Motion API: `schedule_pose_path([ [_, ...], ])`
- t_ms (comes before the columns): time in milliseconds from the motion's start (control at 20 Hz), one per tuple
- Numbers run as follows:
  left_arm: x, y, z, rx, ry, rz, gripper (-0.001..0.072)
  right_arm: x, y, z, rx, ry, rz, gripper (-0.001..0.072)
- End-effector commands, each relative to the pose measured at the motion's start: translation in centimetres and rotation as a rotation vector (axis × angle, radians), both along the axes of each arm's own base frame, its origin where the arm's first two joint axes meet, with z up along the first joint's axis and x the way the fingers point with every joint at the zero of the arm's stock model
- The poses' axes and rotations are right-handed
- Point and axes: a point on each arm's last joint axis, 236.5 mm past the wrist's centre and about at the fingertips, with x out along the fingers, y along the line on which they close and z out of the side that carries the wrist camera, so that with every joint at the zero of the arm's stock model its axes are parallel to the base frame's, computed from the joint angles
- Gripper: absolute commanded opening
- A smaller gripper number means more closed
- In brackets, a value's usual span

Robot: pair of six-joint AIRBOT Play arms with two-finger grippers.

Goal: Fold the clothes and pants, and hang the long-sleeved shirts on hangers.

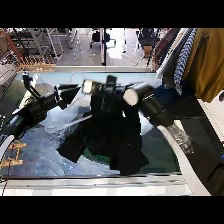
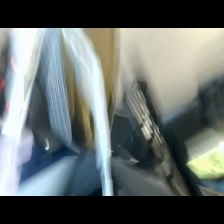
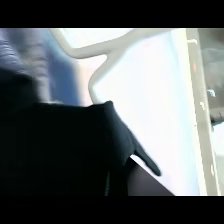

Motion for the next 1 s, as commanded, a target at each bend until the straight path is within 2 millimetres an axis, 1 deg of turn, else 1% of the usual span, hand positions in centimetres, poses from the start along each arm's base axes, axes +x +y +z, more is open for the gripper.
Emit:
schedule_pose_path([
  [0,2.6,3.1,0.2,-0.027,0.034,0.124,0.0705,0.5,-1.4,-0.3,-0.051,-0.008,-0.037,0.0038],
  [100,2.9,5.5,0.2,-0.004,0.036,0.167,0.0707,1.2,-2.6,-0.4,-0.051,0.006,-0.1,0.0037],
  [200,2.6,7.7,0.5,0.039,0.065,0.194,0.0709,2.0,-4.0,-0.5,-0.011,0.041,-0.181,0.0037],
  [300,2.1,9.7,0.7,0.084,0.172,0.221,0.0709,3.3,-6.1,-0.5,0.025,0.066,-0.287,0.0037],
  [350,2.0,10.9,0.3,0.095,0.284,0.255,0.0707,4.0,-7.5,-0.3,0.044,0.071,-0.359,0.0037],
  [400,1.7,11.9,-0.5,0.095,0.417,0.298,0.0701,4.9,-9.4,0.2,0.057,0.06,-0.444,0.0037],
  [450,1.1,12.9,-1.7,0.087,0.581,0.343,0.0698,5.5,-11.2,1.1,0.072,0.037,-0.522,0.0036],
  [500,0.2,13.4,-3.3,0.088,0.734,0.373,0.0692,5.8,-12.9,2.4,0.092,0.009,-0.588,0.0037],
  [550,-1.0,13.4,-5.3,0.111,0.881,0.394,0.0692,5.6,-13.9,4.0,0.118,-0.018,-0.63,0.0037],
  [600,-2.3,12.7,-7.1,0.153,0.975,0.382,0.0692,5.1,-14.6,5.8,0.156,-0.039,-0.656,0.0037],
  [650,-3.3,11.2,-8.6,0.185,1.034,0.34,0.0692,4.3,-15.0,7.6,0.204,-0.05,-0.671,0.0037],
  [750,-4.4,7.5,-10.7,0.176,1.086,0.255,0.0692,2.4,-16.0,10.9,0.298,-0.054,-0.708,0.0037],
  [850,-4.3,3.9,-12.6,0.192,1.067,0.221,0.0694,-0.1,-16.7,13.6,0.378,-0.04,-0.72,0.0037],
  [950,-4.1,0.2,-14.7,0.254,1.031,0.191,0.0706,-2.2,-16.9,15.9,0.42,-0.053,-0.701,0.0037],
])
